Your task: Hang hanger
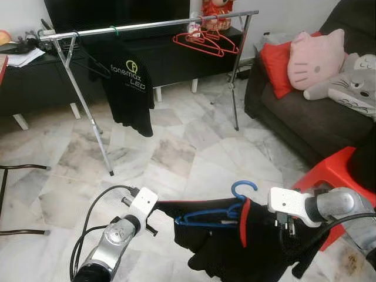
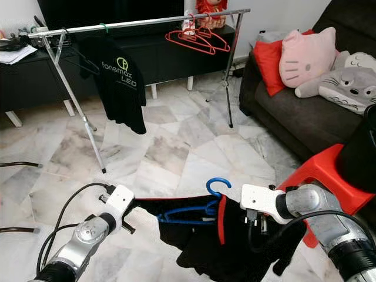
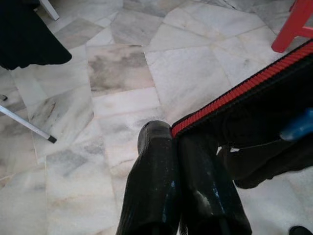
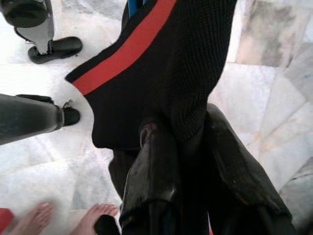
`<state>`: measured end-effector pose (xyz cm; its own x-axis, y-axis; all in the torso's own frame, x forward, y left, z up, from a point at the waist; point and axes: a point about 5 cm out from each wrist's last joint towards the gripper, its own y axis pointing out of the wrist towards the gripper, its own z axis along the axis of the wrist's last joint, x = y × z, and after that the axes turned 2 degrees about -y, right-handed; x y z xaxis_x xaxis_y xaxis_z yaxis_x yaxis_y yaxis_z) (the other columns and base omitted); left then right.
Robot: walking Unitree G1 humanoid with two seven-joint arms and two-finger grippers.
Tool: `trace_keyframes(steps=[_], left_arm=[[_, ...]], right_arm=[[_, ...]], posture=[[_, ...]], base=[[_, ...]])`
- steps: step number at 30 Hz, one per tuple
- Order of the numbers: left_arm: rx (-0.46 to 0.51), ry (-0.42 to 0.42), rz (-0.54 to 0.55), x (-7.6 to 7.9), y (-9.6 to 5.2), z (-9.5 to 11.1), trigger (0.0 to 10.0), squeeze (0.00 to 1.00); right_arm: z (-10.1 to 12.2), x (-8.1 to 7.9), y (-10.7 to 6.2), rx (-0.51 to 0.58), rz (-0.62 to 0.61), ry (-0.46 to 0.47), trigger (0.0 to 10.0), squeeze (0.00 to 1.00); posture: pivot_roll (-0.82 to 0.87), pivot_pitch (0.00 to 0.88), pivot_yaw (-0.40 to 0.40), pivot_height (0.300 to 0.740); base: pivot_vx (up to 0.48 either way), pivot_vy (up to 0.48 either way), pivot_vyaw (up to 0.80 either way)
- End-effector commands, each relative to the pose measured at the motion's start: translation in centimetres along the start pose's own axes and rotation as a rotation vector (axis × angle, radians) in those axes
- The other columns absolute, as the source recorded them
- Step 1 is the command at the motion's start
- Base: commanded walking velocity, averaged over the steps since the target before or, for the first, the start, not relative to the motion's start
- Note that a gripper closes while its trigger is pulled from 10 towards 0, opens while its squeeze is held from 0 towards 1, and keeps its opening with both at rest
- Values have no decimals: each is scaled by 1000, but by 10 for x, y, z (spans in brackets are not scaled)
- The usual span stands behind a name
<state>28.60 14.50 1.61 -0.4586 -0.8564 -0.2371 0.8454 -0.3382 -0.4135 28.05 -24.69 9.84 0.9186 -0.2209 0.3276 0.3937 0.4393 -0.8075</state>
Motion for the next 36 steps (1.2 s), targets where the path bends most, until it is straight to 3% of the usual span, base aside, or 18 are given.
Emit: trace_keyframes(steps=[1, 6, 10, 17, 18, 22, 29, 32, 36], left_arm=[[-63, 8, 58, -17, -8, -12, 10000, 0], [-68, 14, 49, -14, -7, -12, 10000, 0], [-69, 16, 46, -13, -7, -12, 10000, 0], [-44, 29, 24, -14, -5, -3, 10000, 0], [-32, 41, 12, -15, -4, 2, 10000, 0], [-19, 44, 2, -16, -3, 7, 10000, 0], [-33, 50, -12, -16, -5, 4, 10000, 0], [-39, 58, -16, -15, -5, 3, 10000, 0], [-41, 66, -18, -15, -4, 5, 10000, 0]], right_arm=[[-3, 15, -12, -40, -108, -16, 0, 0], [20, 21, -4, 66, -173, 9, 0, 0], [22, 19, -1, 62, -162, -3, 0, 0], [25, -3, 23, 31, -89, -23, 0, 0], [25, -10, 32, 20, -74, -10, 0, 0], [29, -16, 42, 15, -69, 1, 0, 0], [25, -9, 40, -41, -150, 16, 0, 0], [15, -8, 35, -127, -146, -30, 0, 0], [13, -5, 34, -159, -164, -43, 0, 0]], posture=[[-72, 41, -38, 740], [-73, 47, -41, 740], [-75, 47, -42, 740], [-73, 48, -44, 740], [-59, 44, -45, 740], [-59, 44, -45, 740], [-58, 37, -41, 740], [-62, 36, -40, 740], [-62, 29, -40, 740]], base=[[0, 0, 0], [0, 0, 0], [0, 0, 0], [0, 0, 0], [0, 0, 0], [0, 0, 0], [0, 0, 0], [0, 0, 0], [0, 0, 0]])
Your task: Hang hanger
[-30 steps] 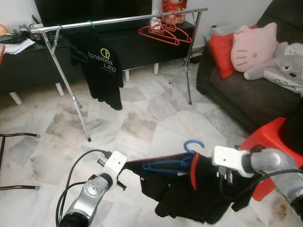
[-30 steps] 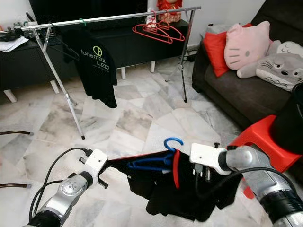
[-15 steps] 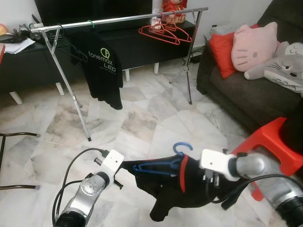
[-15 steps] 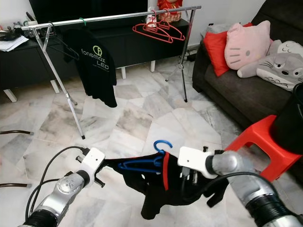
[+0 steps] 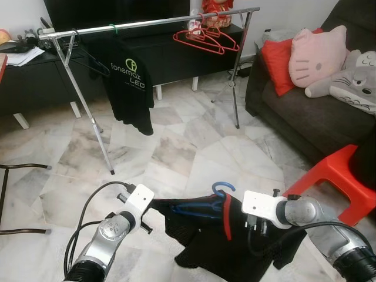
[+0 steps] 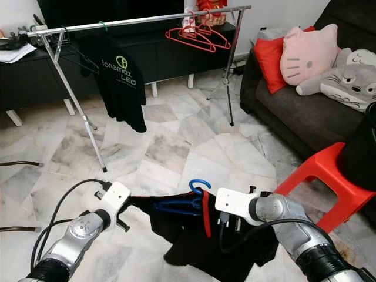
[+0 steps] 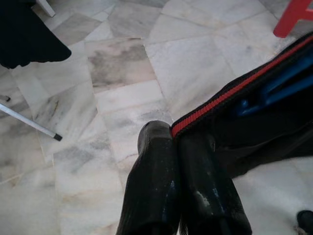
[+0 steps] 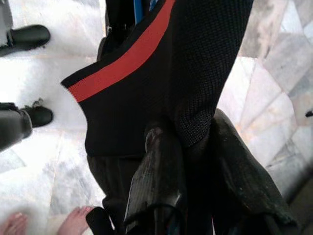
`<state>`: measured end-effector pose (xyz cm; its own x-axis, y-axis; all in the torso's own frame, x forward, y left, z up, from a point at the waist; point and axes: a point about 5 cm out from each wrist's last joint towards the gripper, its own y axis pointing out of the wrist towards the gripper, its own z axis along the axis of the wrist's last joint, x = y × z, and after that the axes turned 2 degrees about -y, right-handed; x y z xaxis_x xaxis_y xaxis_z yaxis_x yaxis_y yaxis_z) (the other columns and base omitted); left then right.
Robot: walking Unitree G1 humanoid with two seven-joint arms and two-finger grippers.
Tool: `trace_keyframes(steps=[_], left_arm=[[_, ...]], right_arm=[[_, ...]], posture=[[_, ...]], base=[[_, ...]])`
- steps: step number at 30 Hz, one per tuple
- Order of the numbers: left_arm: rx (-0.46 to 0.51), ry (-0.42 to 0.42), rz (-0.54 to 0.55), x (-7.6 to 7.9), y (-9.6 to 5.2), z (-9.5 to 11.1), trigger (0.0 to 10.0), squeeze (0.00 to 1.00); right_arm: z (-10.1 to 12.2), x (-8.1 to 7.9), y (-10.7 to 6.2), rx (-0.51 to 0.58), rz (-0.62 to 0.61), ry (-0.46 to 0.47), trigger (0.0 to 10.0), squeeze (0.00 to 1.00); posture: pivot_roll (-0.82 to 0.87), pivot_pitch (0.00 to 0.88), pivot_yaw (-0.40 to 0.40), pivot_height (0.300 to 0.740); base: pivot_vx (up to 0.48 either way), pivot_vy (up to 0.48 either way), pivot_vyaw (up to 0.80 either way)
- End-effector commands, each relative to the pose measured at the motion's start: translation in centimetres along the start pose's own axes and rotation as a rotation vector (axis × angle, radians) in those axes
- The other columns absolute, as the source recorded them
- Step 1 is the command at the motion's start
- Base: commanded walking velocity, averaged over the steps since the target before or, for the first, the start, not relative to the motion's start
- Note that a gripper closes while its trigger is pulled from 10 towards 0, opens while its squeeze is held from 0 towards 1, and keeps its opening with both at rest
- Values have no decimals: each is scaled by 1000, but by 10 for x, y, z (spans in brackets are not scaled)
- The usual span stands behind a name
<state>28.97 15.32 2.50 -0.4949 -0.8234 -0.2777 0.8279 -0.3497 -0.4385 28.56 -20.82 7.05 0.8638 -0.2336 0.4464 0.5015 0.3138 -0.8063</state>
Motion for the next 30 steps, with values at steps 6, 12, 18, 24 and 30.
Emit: trace_keyframes(steps=[6, 12, 18, 24, 30], left_arm=[[-25, 15, -21, -3, 0, 0, 10000, 0], [-25, -1, -36, 0, 0, 1, 10000, 0], [10, -106, -63, 5, 4, 13, 10000, 0], [50, -220, -82, 2, 5, 26, 10000, 0], [85, -284, -82, -1, 5, 39, 10000, 0]], right_arm=[[-4, 5, 4, -73, -65, -21, 0, 0], [10, -11, 24, -27, -51, 47, 0, 0], [23, -21, 53, 15, -122, 242, 0, 0], [35, -15, 66, 101, -221, 447, 0, 0], [37, -23, 76, 136, -309, 599, 0, 0]], posture=[[-58, 20, -41, 740], [-51, 16, -40, 740], [-42, 4, -38, 740], [-38, 3, -43, 740], [-19, 7, -47, 740]], base=[[0, 0, 0], [0, 0, 0], [0, 0, 0], [0, 0, 0], [0, 0, 0]])
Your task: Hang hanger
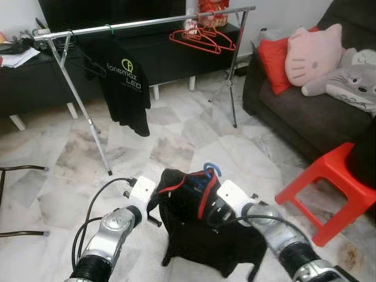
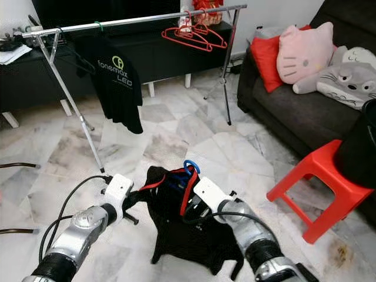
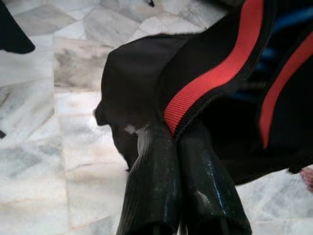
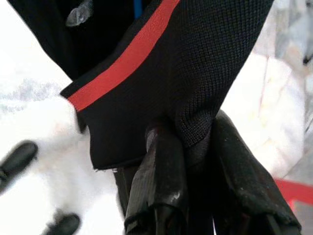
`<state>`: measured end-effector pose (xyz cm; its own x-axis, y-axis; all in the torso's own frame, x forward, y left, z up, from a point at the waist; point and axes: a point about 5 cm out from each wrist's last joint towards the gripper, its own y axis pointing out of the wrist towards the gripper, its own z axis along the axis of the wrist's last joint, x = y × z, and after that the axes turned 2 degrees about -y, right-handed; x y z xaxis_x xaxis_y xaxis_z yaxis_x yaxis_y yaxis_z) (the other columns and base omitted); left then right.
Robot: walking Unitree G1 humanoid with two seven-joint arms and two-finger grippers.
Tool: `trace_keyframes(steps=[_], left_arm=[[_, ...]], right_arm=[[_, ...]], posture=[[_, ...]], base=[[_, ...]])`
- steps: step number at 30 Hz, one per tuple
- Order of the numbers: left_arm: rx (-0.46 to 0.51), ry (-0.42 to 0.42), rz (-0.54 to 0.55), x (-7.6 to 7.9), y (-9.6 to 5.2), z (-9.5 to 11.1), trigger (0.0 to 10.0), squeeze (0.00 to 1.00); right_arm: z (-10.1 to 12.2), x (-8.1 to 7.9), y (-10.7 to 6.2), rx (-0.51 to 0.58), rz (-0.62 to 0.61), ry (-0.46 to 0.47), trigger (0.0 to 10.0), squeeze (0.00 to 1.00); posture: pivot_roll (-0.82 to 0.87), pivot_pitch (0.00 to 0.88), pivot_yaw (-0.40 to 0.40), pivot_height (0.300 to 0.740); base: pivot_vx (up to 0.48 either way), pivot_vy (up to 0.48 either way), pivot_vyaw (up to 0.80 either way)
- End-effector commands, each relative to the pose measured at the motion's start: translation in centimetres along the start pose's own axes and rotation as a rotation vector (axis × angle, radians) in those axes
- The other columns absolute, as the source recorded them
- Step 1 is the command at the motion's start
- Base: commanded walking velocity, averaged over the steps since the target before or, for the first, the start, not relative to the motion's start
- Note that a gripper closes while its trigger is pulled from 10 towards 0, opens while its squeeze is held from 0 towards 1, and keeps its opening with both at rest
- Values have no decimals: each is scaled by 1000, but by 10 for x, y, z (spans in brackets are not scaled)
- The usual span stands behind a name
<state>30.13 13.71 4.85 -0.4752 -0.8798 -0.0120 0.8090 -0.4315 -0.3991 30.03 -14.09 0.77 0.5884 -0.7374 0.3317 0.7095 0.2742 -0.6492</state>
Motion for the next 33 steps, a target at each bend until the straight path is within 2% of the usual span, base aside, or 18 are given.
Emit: trace_keyframes(steps=[1, 6, 10, 14, 19, 20, 21, 29, 33], left_arm=[[33, -25, -17, 1, 0, 10, 10000, 0], [63, -48, -43, 6, 0, 20, 10000, 0], [77, -52, -50, 9, 1, 26, 10000, 0], [87, -52, -80, 13, -1, 29, 10000, 0], [88, -53, -88, 16, -1, 30, 10000, 12], [100, -59, -106, 19, -1, 33, 10000, 549], [104, -63, -113, 20, -1, 34, 10000, 1000], [117, -55, -151, 24, -2, 38, 10000, 1000], [114, -56, -156, 24, -3, 37, 10000, 1000]], right_arm=[[4, 7, 0, 51, -63, 88, 0, 0], [-3, 1, 4, 31, -91, 89, 0, 0], [-6, -1, 5, 29, -98, 149, 0, 0], [3, 7, 5, 90, -168, 181, 0, 0], [8, 11, 5, 113, -194, 205, 0, 0], [11, 14, 5, 127, -204, 219, 0, 0], [12, 15, 5, 136, -210, 226, 0, 0], [28, 22, 5, 207, -233, 237, 0, 0], [29, 23, 5, 214, -229, 212, 0, 0]], posture=[[-19, 7, -47, 740], [-11, 8, -42, 740], [3, 6, -44, 740], [1, 6, -44, 740], [1, 6, -44, 740], [2, 2, -42, 740], [2, 2, -42, 740], [6, 0, -43, 740], [4, 0, -43, 740]], base=[[0, 0, 0], [0, 0, 0], [0, 0, 0], [0, 0, 0], [0, 0, 0], [0, 0, 0], [0, 0, 0], [0, 0, 0], [0, 0, 0]])
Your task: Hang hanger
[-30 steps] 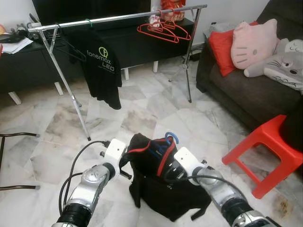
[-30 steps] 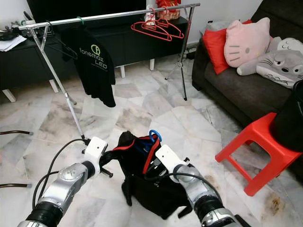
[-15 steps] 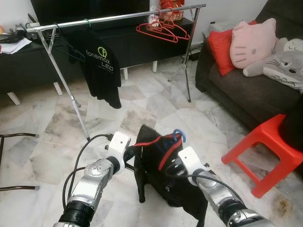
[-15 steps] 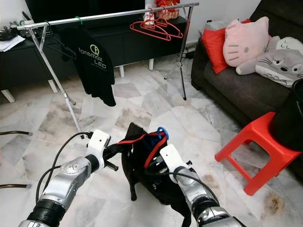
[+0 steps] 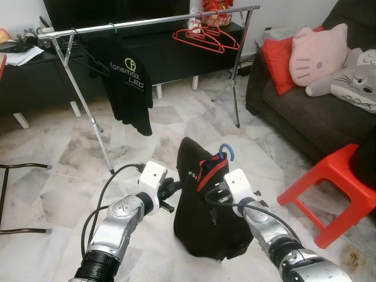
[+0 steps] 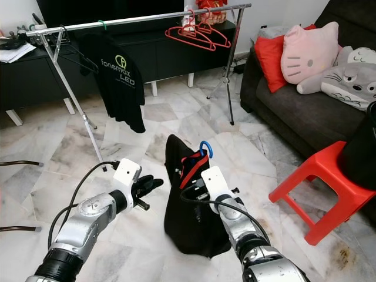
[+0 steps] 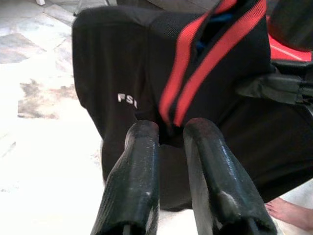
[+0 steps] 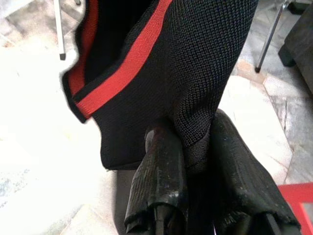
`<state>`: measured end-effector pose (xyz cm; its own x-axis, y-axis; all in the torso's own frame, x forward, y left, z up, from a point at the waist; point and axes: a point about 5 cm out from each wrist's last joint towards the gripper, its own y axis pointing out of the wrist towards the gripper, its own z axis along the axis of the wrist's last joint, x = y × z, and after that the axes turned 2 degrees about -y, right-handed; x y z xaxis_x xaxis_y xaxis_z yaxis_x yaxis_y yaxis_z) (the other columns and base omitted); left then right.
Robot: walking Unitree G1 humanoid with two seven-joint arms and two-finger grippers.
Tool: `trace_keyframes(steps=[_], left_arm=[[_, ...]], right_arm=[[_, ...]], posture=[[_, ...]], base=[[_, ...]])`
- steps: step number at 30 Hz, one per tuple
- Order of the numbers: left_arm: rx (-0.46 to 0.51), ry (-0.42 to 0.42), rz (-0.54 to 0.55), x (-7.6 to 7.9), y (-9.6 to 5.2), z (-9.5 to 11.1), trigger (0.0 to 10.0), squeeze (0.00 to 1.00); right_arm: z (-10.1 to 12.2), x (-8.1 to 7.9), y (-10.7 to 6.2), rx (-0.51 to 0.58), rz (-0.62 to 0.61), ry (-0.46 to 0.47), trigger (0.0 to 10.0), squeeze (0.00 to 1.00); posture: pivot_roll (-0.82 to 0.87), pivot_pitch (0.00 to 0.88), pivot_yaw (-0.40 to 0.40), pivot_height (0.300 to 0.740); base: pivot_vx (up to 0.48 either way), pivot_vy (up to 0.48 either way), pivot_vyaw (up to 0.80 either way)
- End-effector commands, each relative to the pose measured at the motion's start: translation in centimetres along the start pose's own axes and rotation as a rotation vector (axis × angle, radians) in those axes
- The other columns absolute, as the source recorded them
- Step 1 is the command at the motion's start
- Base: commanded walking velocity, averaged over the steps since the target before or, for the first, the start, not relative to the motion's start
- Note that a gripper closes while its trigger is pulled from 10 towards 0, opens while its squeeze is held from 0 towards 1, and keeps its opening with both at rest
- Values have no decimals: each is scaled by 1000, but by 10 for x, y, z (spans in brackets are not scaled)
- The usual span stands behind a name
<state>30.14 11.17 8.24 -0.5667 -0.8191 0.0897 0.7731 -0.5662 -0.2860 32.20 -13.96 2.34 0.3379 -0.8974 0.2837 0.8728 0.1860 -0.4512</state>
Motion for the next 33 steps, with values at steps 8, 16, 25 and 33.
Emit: trace_keyframes(steps=[8, 16, 25, 33], left_arm=[[19, -5, 17, -13, -10, 5, 10000, 1000], [10, 28, 127, -49, -26, 9, 10000, 1000], [6, 98, 42, -50, -29, 14, 10000, 1000], [-15, 198, -200, -40, -41, 30, 10000, 1000]], right_arm=[[15, 12, -1, 116, 11, 17, 0, 0], [11, 18, -8, 158, 216, -32, 0, 0], [-3, 34, -27, 148, 515, -112, 0, 0], [-16, 45, -39, 55, 678, -236, 0, 0]], posture=[[-2, 0, -44, 740], [-9, 0, -47, 740], [-29, 0, -56, 740], [-30, 0, -55, 740]], base=[[0, 0, 0], [0, 0, 0], [0, 0, 0], [0, 0, 0]])
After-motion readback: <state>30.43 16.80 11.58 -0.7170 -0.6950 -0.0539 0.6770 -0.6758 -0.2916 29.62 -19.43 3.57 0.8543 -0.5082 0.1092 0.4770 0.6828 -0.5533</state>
